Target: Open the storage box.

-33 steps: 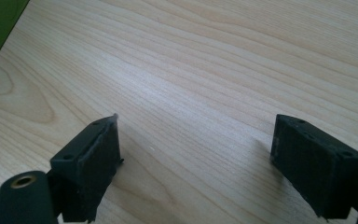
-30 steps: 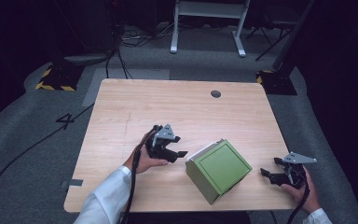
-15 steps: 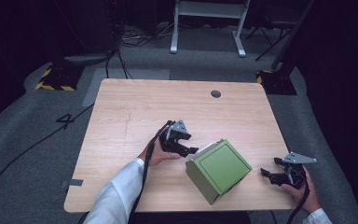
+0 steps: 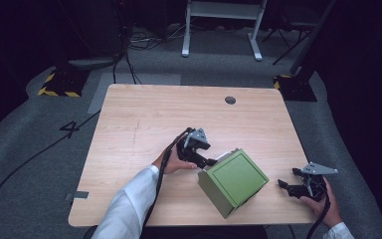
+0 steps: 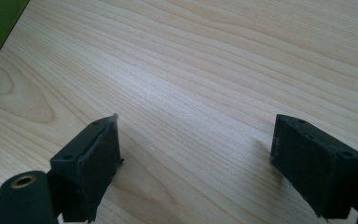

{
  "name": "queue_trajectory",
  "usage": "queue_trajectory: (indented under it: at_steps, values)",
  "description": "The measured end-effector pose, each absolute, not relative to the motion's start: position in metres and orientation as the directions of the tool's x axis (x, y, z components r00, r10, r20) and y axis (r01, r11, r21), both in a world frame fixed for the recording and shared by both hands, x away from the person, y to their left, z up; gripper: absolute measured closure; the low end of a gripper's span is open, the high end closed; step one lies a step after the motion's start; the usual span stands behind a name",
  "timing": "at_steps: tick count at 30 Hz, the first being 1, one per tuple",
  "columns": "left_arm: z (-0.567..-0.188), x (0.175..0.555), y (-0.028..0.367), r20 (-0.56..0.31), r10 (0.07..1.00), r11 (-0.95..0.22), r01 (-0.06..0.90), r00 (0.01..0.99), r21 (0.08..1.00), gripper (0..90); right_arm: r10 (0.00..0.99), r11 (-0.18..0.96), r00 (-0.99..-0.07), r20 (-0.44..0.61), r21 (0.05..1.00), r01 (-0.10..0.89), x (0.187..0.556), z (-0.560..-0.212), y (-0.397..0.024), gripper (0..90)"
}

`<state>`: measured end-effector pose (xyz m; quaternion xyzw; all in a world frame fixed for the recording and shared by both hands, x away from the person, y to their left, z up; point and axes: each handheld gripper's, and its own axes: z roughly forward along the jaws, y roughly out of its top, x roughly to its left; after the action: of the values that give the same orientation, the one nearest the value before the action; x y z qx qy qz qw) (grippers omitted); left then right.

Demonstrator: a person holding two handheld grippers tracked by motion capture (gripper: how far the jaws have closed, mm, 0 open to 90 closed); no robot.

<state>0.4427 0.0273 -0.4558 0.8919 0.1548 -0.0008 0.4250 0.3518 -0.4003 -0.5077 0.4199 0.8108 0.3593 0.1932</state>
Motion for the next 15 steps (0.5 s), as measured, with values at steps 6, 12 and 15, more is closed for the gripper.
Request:
queue_trajectory:
  at_steps: [6, 12, 15]
  values:
    - [-0.4624, 0.4396, 0.0175, -0.106, 0.261, -0.649, 0.256, 0.96, 0.716, 34.2, 0.82, 0.389, -0.573, -0.012, 0.745, 0.542, 0.3518, -0.5077, -0.4003, 15.7]
    - [-0.4602, 0.439, 0.019, -0.06, 0.254, -0.676, 0.222, 0.965, 0.703, 51.5, 0.82, 0.389, -0.573, -0.011, 0.745, 0.542, 0.3518, -0.5077, -0.4003, 15.7]
    - [-0.4612, 0.4422, 0.0246, -0.066, 0.275, -0.669, 0.241, 0.959, 0.703, 52.3, 0.82, 0.389, -0.573, -0.012, 0.745, 0.542, 0.3518, -0.5077, -0.4003, 15.6]
